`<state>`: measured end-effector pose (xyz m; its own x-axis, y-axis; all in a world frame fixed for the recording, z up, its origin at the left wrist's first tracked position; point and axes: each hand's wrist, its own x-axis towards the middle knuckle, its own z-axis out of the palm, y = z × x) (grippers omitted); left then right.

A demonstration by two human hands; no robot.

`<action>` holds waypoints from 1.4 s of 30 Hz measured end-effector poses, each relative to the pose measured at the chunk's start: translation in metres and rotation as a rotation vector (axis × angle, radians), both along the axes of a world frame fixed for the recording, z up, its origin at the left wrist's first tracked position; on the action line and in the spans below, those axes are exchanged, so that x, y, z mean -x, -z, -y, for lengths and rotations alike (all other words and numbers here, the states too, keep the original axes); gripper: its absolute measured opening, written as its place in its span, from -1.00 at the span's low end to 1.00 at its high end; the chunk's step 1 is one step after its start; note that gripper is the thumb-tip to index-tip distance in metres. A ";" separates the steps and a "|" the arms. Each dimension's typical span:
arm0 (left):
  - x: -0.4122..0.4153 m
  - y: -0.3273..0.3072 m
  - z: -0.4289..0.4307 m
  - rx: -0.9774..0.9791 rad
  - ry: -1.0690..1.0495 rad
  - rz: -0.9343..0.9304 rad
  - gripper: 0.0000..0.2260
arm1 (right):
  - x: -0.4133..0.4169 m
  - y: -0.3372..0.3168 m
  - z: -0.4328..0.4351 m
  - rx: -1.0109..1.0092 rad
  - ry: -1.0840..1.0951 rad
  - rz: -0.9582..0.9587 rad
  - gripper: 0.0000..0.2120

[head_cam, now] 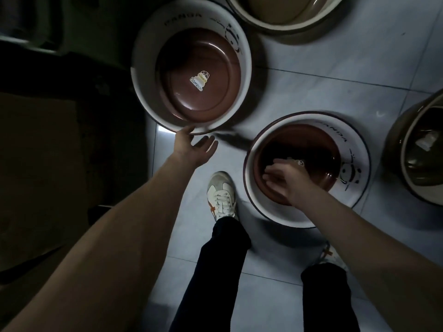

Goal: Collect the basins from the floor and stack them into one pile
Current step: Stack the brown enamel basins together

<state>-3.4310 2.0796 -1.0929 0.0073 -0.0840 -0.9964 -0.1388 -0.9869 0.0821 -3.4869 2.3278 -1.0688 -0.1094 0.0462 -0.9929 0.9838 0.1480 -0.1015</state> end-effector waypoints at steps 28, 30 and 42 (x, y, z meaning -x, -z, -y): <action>-0.081 -0.093 -0.028 0.190 1.008 0.052 -0.77 | 0.029 -0.091 -0.069 -0.308 0.058 -0.329 -0.38; -0.069 -0.085 -0.046 0.227 1.150 0.054 -0.77 | 0.021 -0.094 -0.110 -0.364 -0.134 -0.374 -0.49; -0.014 -0.040 -0.146 0.730 1.832 0.070 -0.76 | -0.023 -0.038 -0.240 -0.524 -0.456 -0.273 -0.70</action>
